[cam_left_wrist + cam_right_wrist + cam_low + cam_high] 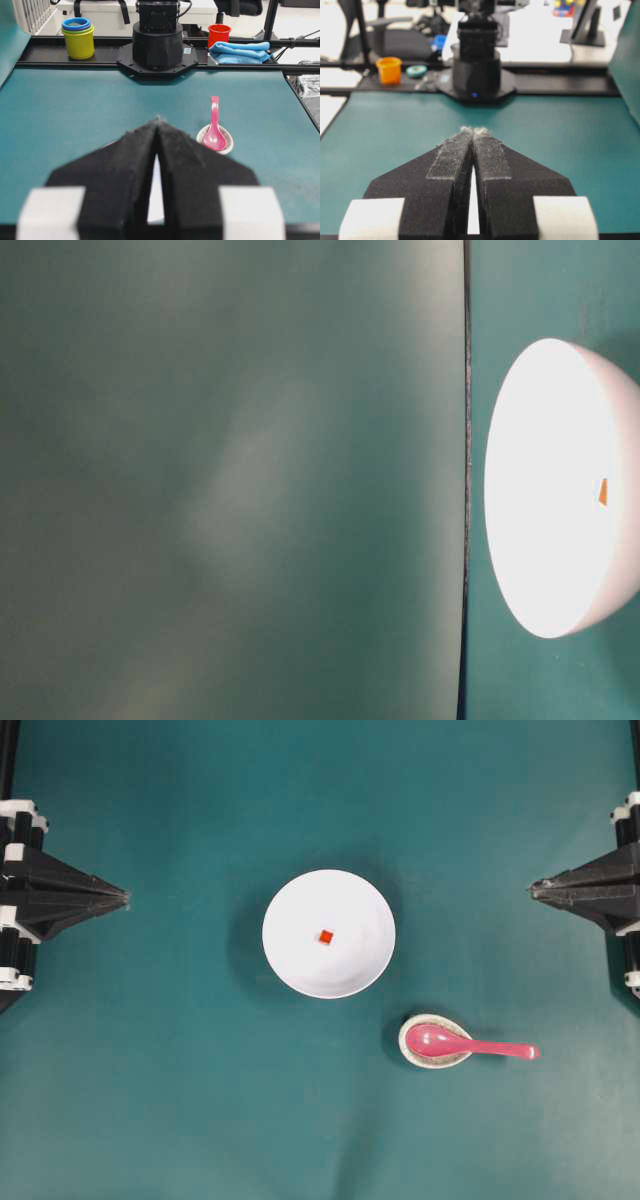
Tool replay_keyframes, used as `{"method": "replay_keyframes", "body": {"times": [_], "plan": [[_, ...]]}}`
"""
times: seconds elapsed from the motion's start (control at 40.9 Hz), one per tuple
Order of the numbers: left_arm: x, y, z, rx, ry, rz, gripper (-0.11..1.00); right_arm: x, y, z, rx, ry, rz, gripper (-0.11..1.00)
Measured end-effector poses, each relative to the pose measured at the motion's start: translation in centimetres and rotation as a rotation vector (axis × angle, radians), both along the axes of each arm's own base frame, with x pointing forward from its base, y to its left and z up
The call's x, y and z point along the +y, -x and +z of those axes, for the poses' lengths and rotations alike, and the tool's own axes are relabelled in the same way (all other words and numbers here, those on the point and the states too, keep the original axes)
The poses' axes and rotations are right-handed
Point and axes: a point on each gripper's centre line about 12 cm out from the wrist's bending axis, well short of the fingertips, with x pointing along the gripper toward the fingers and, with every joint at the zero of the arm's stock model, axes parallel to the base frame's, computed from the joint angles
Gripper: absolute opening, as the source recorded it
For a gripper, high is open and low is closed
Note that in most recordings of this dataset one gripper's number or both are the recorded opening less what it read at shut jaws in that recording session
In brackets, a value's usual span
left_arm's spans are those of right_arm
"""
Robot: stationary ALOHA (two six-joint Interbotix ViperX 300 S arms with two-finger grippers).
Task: Grip the spoon and scoop the red block from the bowl with right arm.
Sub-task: 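Move the right gripper toward the pink spoon handle in the small dish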
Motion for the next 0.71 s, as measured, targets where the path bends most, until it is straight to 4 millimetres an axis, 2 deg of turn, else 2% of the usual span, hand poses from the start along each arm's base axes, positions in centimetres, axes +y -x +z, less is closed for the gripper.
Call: {"method": "replay_keyframes", "body": {"times": [0.171, 0.489, 0.562, 0.709], "plan": [[0.0, -0.1, -0.1, 0.034, 0.011, -0.004, 0.00, 0.2, -0.2, 0.9, 0.018, -0.044, 0.013, 0.00], [-0.1, -0.1, -0.2, 0.040, 0.011, -0.005, 0.00, 0.2, -0.3, 1.1, 0.057, -0.107, 0.016, 0.01], [-0.1, -0.1, -0.2, 0.040, 0.012, -0.004, 0.00, 0.2, -0.3, 1.0, 0.060, -0.133, 0.017, 0.09], [-0.1, -0.1, -0.2, 0.041, 0.011, -0.005, 0.00, 0.2, -0.4, 0.4, 0.114, -0.179, 0.015, 0.48]]}}
